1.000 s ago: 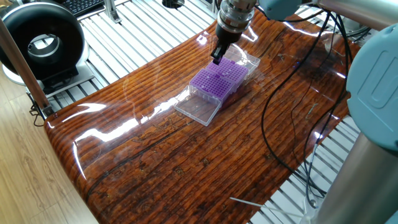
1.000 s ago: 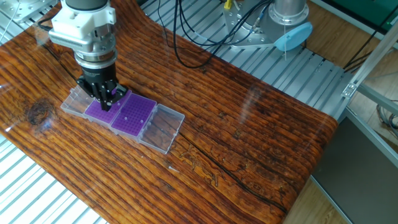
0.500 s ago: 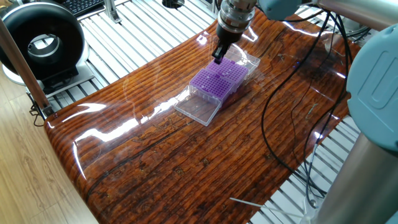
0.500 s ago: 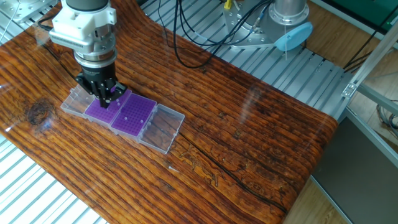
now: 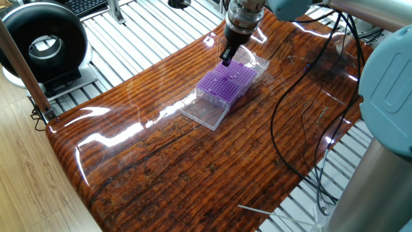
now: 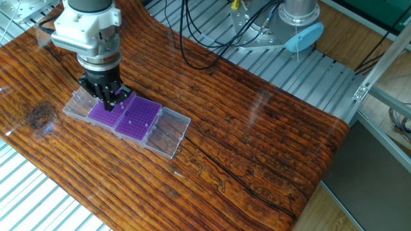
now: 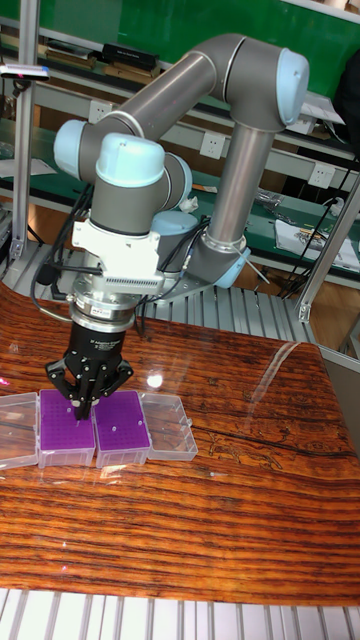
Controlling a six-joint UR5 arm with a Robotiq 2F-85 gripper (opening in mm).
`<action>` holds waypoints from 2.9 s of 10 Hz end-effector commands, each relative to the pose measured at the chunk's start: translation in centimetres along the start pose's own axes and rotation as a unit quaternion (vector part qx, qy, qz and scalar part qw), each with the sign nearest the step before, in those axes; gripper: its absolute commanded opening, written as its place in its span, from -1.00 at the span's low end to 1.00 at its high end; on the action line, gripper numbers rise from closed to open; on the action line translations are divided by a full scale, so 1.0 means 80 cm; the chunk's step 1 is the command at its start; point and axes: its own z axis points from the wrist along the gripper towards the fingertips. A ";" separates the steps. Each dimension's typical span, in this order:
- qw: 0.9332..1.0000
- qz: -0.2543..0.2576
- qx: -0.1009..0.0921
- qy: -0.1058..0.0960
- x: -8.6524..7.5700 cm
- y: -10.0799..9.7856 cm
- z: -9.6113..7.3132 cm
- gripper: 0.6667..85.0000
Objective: Transfer all small pipette tips from one holder to another
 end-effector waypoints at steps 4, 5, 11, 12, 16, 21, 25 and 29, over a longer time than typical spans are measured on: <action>1.000 -0.027 -0.012 -0.001 -0.015 -0.005 -0.018 -0.98; 1.000 -0.025 -0.009 -0.008 -0.020 -0.009 -0.019 -0.98; 0.999 -0.022 -0.003 -0.034 -0.035 -0.014 -0.010 -0.98; 0.999 -0.022 0.001 -0.035 -0.034 -0.016 -0.005 -0.98; 0.999 -0.014 -0.001 -0.036 -0.019 -0.019 -0.002 -0.98; 0.999 -0.004 -0.001 -0.044 -0.009 -0.017 0.005 -0.98; 0.999 -0.002 -0.003 -0.048 0.000 -0.016 0.006 -0.98; 0.999 -0.004 -0.004 -0.054 0.003 -0.016 0.010 -0.98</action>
